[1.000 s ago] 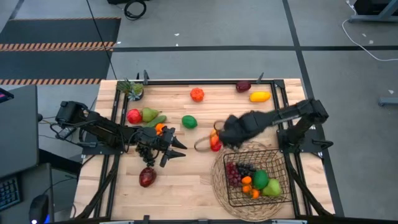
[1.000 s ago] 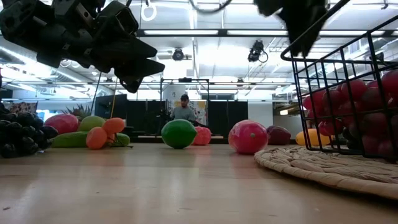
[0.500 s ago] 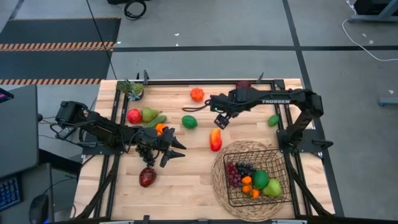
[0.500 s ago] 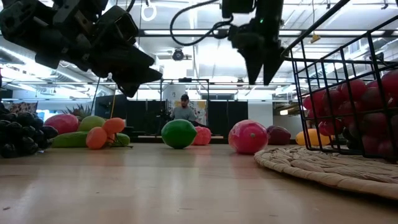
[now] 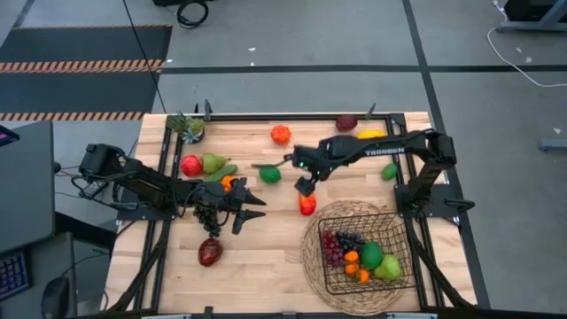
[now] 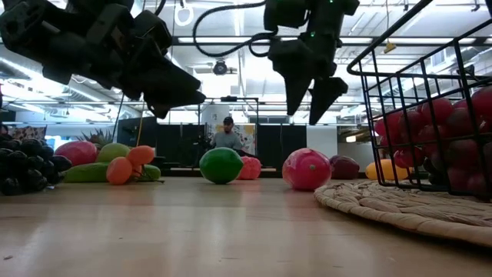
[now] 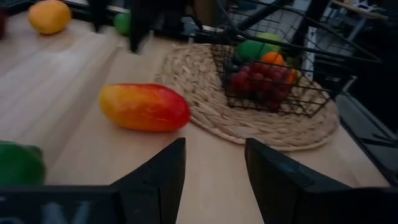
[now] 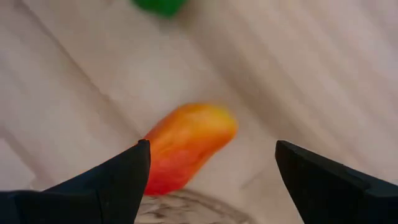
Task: Build produce basket
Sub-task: Put the orange mango into the black wire basket
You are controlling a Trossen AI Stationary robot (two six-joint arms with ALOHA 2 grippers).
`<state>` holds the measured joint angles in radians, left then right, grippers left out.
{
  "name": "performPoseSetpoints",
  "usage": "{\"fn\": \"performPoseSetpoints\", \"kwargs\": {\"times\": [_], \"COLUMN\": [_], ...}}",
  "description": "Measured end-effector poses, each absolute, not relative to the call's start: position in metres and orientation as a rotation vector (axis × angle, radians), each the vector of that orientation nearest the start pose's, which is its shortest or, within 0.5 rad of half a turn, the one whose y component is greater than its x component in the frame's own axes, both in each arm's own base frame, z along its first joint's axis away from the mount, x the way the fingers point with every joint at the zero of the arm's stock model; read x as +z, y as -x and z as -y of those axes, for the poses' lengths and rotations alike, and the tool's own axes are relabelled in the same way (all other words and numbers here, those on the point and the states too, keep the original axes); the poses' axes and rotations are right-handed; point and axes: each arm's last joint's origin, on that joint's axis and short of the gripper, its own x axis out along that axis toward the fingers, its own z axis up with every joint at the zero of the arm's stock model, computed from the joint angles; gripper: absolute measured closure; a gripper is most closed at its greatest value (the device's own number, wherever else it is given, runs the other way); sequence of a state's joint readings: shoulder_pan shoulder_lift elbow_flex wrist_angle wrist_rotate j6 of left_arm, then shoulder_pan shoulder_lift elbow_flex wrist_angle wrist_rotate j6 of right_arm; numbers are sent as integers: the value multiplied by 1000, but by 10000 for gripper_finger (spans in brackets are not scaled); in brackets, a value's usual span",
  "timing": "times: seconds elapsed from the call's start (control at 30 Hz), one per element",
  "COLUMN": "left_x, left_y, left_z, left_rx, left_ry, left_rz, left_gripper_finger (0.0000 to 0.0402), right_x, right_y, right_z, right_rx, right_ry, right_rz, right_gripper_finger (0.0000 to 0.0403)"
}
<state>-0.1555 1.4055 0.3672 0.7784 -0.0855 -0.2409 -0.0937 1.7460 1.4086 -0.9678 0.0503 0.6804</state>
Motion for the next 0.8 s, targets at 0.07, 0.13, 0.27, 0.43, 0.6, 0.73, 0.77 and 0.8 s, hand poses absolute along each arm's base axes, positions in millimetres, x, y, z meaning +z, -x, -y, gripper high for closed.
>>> {"fn": "performPoseSetpoints", "kwargs": {"times": [0.07, 0.13, 0.27, 0.43, 0.6, 0.73, 0.77, 0.8], "left_x": [158, 159, 158, 156, 156, 154, 154, 154], "left_y": [-244, -244, -243, -243, -243, -242, -242, -242], "left_z": [35, 35, 35, 35, 35, 35, 35, 35], "left_rx": [-31, -30, -29, -26, -25, -22, -22, -20], "left_ry": [210, 212, 217, 218, 220, 219, 219, 219], "left_rz": [-264, -263, -270, -285, -295, -309, -310, -313], "left_gripper_finger": [230, 230, 230, 230, 230, 230, 230, 230], "right_x": [239, 230, 213, 208, 211, 209, 209, 210], "right_y": [-344, -348, -355, -360, -364, -369, -370, -372], "right_z": [26, 19, 10, 9, 12, 13, 12, 11], "right_rx": [-597, -605, -599, -625, -628, -622, -629, -635], "right_ry": [-647, -654, -622, -557, -534, -527, -510, -491], "right_rz": [-1229, -1253, -1300, -1262, -1202, -1169, -1155, -1127], "right_gripper_finger": [55, 55, 55, 55, 55, 55, 55, 55]}}
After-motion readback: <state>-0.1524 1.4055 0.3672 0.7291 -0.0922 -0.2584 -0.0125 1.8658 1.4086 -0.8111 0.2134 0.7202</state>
